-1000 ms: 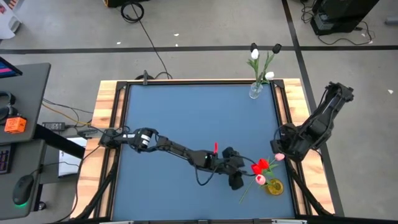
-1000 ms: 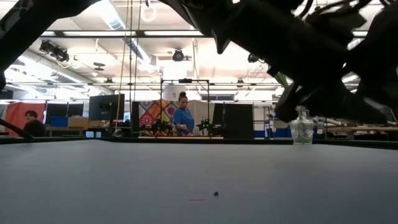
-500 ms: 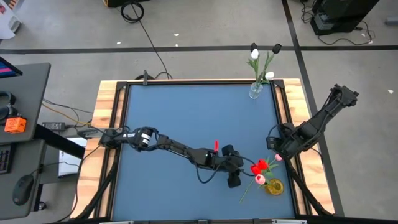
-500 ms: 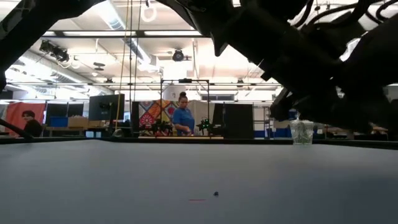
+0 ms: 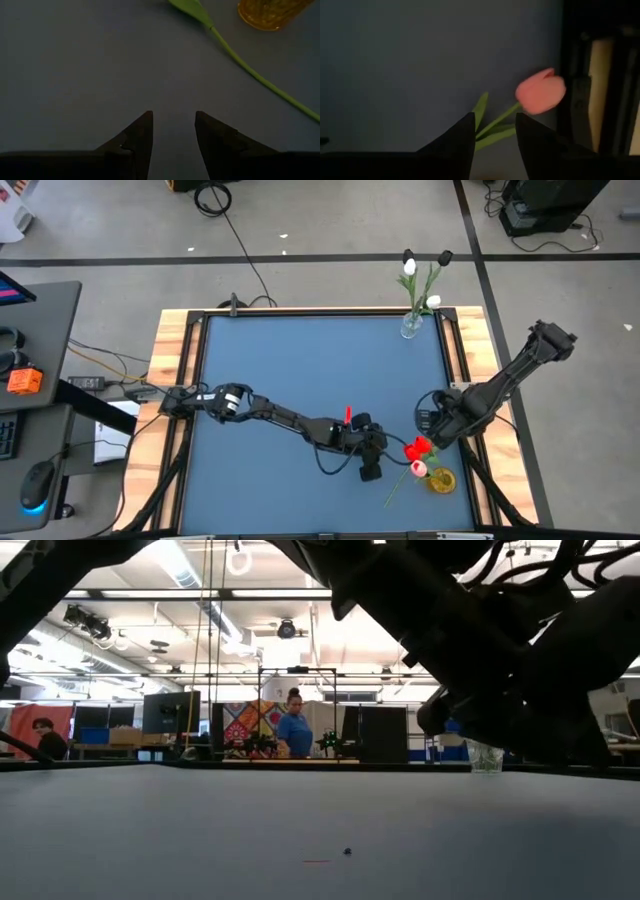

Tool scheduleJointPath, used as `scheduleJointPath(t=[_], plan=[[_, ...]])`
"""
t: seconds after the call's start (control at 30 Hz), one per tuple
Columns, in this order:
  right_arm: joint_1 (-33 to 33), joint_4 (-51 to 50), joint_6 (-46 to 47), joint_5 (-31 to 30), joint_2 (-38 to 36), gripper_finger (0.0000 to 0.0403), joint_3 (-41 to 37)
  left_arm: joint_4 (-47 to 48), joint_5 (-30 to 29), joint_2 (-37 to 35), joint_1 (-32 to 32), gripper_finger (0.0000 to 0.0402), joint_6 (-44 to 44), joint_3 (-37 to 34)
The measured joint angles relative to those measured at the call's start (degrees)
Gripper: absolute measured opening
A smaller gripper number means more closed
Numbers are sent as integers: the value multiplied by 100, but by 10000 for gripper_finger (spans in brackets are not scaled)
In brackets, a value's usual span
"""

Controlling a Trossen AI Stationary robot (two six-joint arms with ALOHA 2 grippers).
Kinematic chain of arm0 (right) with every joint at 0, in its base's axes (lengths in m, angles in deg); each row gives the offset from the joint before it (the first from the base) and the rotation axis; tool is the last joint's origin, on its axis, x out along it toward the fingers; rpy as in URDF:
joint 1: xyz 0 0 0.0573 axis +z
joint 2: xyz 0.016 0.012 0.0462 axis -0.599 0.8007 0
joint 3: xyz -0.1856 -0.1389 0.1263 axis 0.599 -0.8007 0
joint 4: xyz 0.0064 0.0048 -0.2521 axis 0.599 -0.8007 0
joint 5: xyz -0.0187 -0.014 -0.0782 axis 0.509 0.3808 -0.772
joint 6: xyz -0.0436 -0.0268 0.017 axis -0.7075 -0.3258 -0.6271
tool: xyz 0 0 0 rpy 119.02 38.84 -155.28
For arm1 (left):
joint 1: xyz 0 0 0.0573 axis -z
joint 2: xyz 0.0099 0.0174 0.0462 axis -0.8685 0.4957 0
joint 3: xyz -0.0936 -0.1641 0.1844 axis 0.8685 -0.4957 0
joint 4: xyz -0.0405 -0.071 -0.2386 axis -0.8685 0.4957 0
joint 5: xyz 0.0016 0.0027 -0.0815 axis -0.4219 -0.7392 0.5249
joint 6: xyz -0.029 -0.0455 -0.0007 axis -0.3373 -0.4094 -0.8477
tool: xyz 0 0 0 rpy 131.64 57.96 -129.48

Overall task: Sort flowers into vase by color
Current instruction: Put the pink flower into the yellow vase

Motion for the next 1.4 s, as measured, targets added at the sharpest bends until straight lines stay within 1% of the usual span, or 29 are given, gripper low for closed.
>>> scheduleJointPath(t=[0.37,0.6,1.03,1.2,1.4], plan=[[188,757,6,210,968,144,0,56,2,-2,0,153,-8,0],[259,1497,6,354,1354,143,-2,207,2,-2,22,153,-11,0],[266,1960,-121,629,2012,143,-2,274,4,-2,39,153,-11,0],[266,2043,-269,492,2195,143,-2,288,4,-2,37,153,-10,0],[29,2382,-1141,24,2177,139,-2,290,4,-2,30,153,0,0]])
